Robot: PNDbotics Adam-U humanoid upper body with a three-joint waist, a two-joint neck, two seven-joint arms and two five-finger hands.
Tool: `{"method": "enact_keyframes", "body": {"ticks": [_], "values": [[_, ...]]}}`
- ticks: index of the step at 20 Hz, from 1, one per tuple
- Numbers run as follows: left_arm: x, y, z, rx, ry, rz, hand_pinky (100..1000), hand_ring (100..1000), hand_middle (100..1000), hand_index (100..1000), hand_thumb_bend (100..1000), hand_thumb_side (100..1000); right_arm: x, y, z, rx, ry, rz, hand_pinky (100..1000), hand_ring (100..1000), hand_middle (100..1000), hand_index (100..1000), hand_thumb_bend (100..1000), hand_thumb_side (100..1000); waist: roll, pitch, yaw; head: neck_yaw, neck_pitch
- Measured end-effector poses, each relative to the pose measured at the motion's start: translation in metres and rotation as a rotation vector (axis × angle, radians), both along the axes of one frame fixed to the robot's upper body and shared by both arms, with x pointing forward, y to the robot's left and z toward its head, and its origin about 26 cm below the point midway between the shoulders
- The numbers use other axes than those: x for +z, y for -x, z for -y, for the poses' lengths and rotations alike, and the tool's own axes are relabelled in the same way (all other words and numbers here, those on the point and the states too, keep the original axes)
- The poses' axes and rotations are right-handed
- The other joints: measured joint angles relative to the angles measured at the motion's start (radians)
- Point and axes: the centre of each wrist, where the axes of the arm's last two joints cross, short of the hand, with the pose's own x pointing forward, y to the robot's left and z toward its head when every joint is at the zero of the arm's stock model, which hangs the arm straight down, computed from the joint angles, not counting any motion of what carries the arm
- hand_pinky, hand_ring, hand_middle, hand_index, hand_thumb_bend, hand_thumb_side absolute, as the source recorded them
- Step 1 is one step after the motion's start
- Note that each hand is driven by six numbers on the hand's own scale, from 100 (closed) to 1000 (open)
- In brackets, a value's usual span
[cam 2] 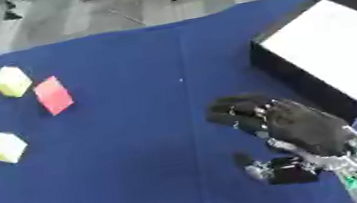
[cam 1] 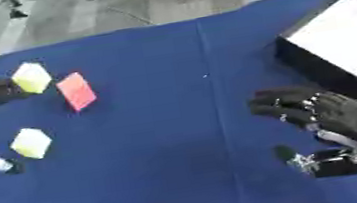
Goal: Pick up the objects with one hand, pass them to the other hand, and then place them into the box on the other side of the table.
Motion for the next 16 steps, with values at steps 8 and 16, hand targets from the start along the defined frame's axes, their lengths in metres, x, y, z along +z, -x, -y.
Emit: {"method": "enact_keyframes", "body": {"ticks": [8, 16], "values": [[-0.042, -0.017, -0.050, 0.191, 0.043, -0.038, 781, 752, 726, 855, 786, 512, -0.001, -0.001, 0.000, -0.001, 0.004, -0.014, 921, 977, 934, 1000, 100, 100, -0.003, 0.000, -0.004, -0.008, 0.000], [-0.068, -0.035, -0.056, 0.198, 0.069, 0.044, 782, 753, 721, 844, 711, 510, -0.002, -0.001, 0.000, -0.003, 0.007, -0.023, 922, 978, 935, 1000, 100, 100, -0.007, 0.000, -0.015, -0.007, 0.000]]}}
